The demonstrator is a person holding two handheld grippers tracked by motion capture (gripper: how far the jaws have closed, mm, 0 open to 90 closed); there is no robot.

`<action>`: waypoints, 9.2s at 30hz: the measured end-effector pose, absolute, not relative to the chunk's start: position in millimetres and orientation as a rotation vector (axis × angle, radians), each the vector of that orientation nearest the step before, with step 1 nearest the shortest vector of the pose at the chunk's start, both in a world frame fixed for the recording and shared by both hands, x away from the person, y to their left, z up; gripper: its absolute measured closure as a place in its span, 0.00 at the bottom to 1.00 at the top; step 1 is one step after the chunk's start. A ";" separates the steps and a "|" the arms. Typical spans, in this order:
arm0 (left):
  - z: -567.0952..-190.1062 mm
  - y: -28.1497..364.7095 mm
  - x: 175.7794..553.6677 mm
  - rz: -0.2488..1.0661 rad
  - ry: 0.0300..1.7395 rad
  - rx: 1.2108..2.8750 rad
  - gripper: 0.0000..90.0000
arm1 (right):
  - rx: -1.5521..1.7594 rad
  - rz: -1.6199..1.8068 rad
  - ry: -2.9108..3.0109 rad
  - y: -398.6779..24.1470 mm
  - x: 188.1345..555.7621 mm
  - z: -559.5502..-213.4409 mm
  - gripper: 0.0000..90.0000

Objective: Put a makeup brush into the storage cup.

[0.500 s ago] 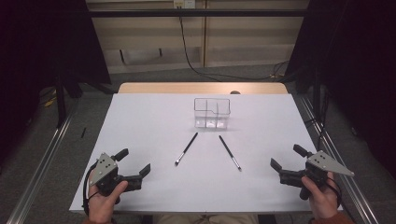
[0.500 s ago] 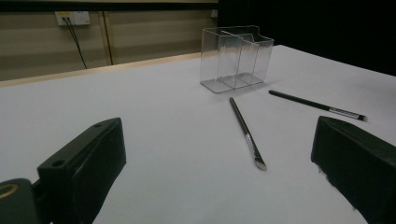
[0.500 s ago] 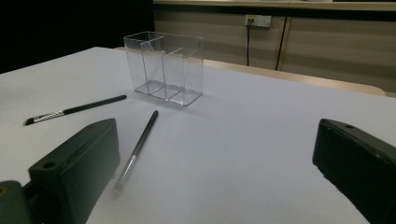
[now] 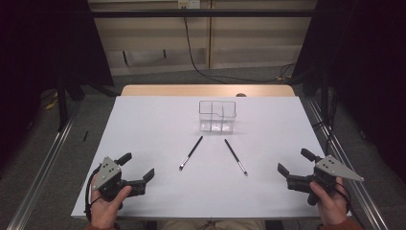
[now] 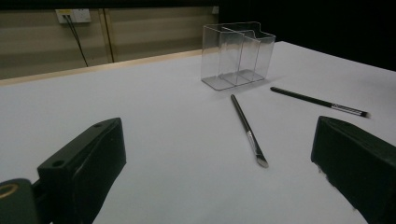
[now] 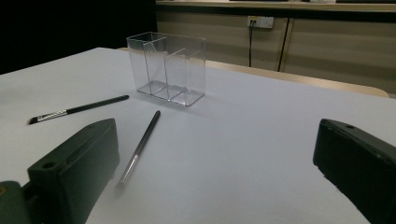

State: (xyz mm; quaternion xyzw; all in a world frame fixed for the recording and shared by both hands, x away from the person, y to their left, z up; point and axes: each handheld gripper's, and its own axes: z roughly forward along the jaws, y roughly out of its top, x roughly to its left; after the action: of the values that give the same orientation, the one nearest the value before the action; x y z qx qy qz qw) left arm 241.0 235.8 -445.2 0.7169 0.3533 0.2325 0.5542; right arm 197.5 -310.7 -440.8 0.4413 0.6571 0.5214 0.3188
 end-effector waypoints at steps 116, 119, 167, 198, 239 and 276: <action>-407.8 112.0 351.3 0.303 0.751 2.084 0.05 | 1.123 1.386 1.781 -305.7 197.0 -440.3 0.00; -408.2 109.9 354.8 0.308 0.753 2.135 0.07 | 1.121 1.386 1.785 -305.6 197.1 -440.4 0.00; -444.5 67.5 380.5 -0.043 1.060 2.674 0.47 | 1.122 1.382 1.824 -303.6 198.6 -442.3 0.00; -446.3 51.4 385.4 0.015 1.168 2.779 0.94 | 1.110 1.376 1.846 -303.4 198.0 -442.8 0.00; -424.3 89.7 374.5 -0.050 1.021 2.492 0.94 | 1.112 1.378 1.849 -303.3 198.8 -443.2 0.00; -398.8 118.7 348.0 0.076 0.712 2.115 0.94 | 1.115 1.383 1.841 -303.1 199.1 -443.0 0.00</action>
State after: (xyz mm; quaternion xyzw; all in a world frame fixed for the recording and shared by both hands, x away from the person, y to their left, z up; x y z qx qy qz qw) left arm 348.0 118.7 -398.8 0.8512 0.2863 0.0304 0.4388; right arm 199.1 -303.1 -443.0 0.4175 0.6892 0.5177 0.2874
